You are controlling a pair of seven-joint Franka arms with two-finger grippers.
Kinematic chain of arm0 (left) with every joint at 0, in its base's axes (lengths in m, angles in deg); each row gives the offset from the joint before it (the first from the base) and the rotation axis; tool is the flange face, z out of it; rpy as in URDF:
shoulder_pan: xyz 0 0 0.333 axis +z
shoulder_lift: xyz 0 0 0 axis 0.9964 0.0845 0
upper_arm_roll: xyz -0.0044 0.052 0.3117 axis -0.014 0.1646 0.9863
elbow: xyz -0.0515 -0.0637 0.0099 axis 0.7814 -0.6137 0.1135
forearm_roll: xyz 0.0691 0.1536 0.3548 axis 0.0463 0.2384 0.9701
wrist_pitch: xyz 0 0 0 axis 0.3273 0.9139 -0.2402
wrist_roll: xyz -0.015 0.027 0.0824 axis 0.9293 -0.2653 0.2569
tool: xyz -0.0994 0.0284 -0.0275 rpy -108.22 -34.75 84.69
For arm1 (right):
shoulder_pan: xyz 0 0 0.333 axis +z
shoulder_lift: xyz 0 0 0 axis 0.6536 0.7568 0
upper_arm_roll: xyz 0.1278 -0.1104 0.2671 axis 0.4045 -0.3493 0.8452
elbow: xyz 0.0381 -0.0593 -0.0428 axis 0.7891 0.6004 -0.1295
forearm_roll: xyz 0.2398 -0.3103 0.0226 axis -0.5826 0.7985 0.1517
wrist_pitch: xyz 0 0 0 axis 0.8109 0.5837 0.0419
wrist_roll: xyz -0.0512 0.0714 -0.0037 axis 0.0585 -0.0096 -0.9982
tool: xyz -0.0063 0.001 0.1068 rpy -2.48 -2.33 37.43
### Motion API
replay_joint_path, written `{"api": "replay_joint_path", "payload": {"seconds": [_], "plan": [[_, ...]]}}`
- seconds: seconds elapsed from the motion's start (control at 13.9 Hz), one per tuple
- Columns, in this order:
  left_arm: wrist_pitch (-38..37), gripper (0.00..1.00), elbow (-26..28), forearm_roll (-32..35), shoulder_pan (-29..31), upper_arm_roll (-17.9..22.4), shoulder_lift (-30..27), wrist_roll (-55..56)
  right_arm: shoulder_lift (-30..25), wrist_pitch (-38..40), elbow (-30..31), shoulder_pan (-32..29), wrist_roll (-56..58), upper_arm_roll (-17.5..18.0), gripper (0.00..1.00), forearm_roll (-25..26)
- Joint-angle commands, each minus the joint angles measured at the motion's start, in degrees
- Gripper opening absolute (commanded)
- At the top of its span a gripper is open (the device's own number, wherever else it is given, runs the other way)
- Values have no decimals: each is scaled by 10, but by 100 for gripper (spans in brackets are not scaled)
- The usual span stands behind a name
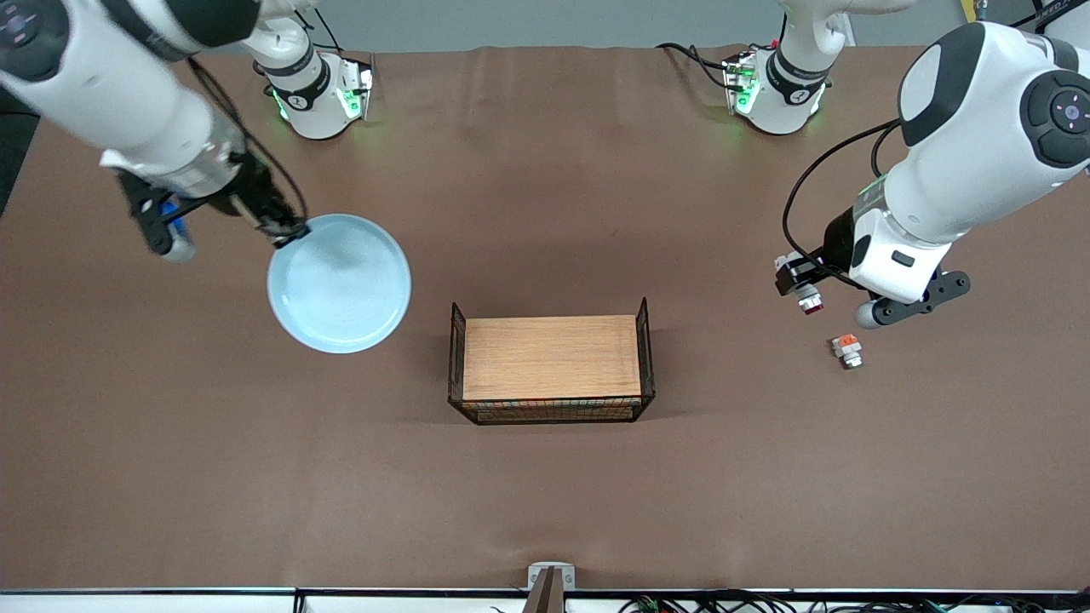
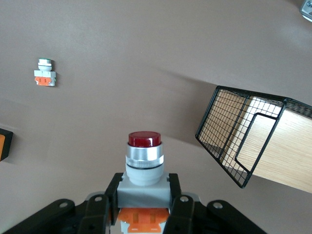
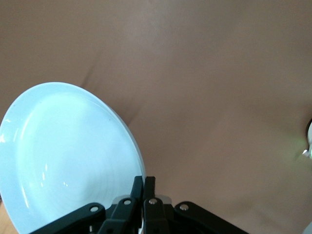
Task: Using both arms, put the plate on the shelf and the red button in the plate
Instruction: 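Lift the plate with the right gripper and carry it over the wire basket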
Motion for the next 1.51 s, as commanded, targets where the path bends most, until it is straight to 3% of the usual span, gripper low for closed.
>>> {"api": "replay_joint_path", "payload": {"seconds": [0.0,0.29,0.58,0.72,1.01,1.44], "plan": [[-13,31,-14,-8,2,-2,-4,26,18,2,-47,57,-117,-10,0,-5],[-14,31,-16,-5,-3,-4,-5,72,49,-63,-51,126,-273,-11,0,10],[-15,31,-17,-1,-5,-26,-4,148,106,-123,-52,185,-426,-11,0,62],[-15,31,-27,-4,-5,-34,-3,189,146,-138,-82,207,-481,-11,0,84],[-14,31,-48,-7,-6,-56,2,262,218,-137,-153,239,-550,-12,0,112],[-11,32,-51,-7,-10,-78,5,364,272,-139,-186,277,-634,-15,0,147]]}}
